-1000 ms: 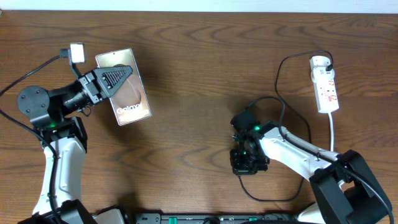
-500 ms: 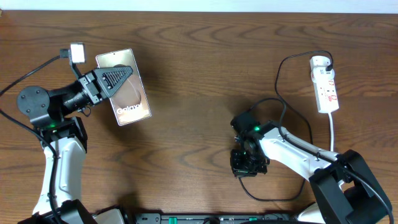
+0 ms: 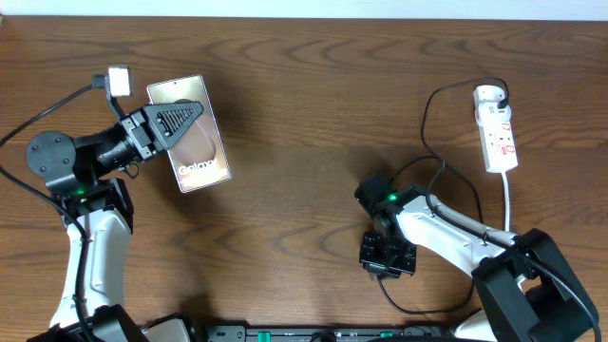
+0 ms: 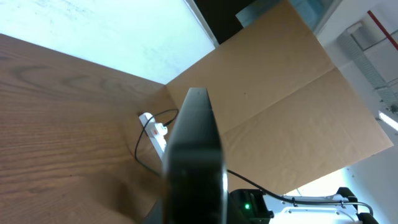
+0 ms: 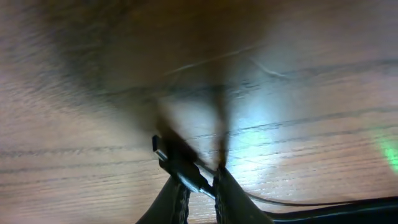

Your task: Plug charger to phone and switch on socket

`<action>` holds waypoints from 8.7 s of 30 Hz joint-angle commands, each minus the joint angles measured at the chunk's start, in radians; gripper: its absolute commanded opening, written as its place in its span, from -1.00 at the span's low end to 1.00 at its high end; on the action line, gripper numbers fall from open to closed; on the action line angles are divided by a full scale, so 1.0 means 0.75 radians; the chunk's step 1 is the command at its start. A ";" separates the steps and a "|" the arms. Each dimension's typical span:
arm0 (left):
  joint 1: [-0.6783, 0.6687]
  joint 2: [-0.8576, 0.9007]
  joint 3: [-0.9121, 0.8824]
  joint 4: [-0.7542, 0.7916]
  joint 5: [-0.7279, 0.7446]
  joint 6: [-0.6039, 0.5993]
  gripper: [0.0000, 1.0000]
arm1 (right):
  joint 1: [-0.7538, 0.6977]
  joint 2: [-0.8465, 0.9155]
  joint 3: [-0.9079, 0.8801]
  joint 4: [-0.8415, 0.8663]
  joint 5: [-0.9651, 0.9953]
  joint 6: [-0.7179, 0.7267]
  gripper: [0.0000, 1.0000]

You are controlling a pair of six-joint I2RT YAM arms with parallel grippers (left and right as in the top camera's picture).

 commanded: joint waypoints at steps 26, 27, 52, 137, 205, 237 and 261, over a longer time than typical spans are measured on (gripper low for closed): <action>0.004 -0.026 0.001 0.011 0.004 -0.002 -0.85 | -0.001 0.057 -0.051 0.222 0.192 -0.263 0.95; 0.004 -0.026 0.001 0.011 0.005 -0.002 -0.85 | -0.001 0.057 -0.050 0.237 0.192 -0.288 0.98; 0.005 -0.026 0.001 0.012 0.017 0.008 -0.86 | 0.001 0.057 -0.042 0.244 0.240 -0.683 0.87; 0.005 -0.026 0.001 0.012 0.028 0.028 -0.85 | 0.269 0.057 0.073 0.025 0.183 -0.510 -0.64; -0.026 -0.027 0.001 0.013 0.002 -0.008 -0.85 | 0.067 0.056 0.439 0.767 -1.575 -1.072 -0.98; -0.220 -0.027 0.001 0.181 -0.357 -0.251 -0.85 | 0.062 0.056 0.439 1.581 -1.478 -0.368 -0.98; -0.268 -0.026 0.001 0.202 -0.310 -0.215 -0.85 | 0.024 0.056 0.439 1.667 -1.465 -0.328 -0.98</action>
